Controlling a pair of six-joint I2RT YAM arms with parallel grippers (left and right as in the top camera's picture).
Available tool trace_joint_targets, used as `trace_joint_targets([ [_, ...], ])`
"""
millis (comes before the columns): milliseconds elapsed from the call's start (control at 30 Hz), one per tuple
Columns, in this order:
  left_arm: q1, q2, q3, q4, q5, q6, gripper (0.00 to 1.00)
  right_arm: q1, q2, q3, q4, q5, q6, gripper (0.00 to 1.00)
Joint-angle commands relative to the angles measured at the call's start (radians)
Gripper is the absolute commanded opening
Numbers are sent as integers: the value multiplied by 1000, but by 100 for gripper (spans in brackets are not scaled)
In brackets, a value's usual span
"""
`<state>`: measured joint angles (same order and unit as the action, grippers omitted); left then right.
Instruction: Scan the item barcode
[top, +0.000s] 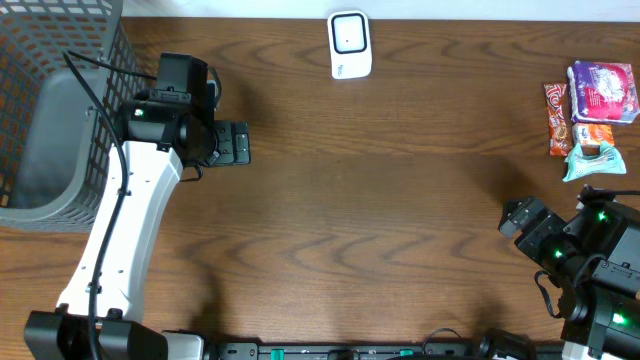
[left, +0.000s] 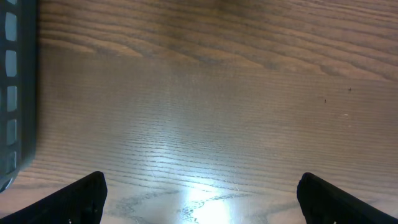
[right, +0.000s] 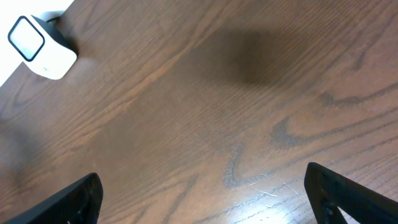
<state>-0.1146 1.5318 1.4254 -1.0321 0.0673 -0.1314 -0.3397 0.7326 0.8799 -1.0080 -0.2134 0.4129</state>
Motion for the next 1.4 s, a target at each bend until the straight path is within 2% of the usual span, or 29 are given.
trace_joint_targets([
  [0,1,4,-3,-3,-16,-8,98,11,-1,-6,2,-10,5,99],
  [833,1,4,-3,-3,-16,-8,98,26,-1,-6,2,-10,5,99],
  [1233,1,4,-3,-3,-16,-8,98,257,-2,-6,1,-10,5,99],
  [1367,1,4,-3,-3,-16,-8,98,287,-1,-6,1,-10,5,99],
])
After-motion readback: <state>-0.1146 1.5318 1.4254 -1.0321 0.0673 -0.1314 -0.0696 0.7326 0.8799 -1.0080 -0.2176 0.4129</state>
